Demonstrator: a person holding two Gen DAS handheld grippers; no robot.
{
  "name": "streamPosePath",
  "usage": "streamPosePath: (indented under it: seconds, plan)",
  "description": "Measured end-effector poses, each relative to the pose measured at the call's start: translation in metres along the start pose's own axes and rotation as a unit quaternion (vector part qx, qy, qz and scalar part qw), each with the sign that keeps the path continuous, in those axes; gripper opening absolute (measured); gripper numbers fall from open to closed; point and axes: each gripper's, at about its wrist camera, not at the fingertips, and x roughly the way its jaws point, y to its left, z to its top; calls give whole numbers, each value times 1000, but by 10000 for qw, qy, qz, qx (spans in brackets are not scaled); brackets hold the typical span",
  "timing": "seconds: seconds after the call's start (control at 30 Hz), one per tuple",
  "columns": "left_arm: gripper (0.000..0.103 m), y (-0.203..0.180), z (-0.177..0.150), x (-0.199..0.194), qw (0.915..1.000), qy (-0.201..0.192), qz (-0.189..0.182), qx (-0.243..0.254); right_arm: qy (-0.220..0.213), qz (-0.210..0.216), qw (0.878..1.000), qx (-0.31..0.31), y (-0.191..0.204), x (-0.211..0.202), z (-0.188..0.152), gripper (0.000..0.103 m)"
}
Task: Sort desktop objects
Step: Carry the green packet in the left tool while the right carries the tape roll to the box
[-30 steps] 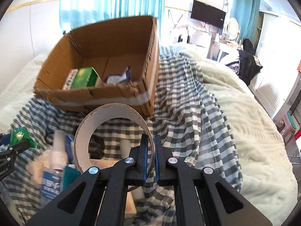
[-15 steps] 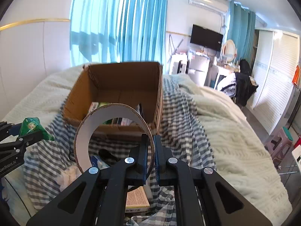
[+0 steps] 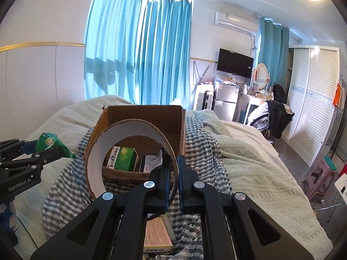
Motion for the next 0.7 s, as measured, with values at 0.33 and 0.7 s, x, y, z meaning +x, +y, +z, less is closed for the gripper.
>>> streamPosePath:
  seconds: [0.33,0.7]
  plan:
    - [39,4,36,7,9994,-338,-80,47,-272,64,9996,7,7,4,26,6]
    - [39,7,60,41,9989,-457,-36,108,-366,72,9993,54,9,32,52,6]
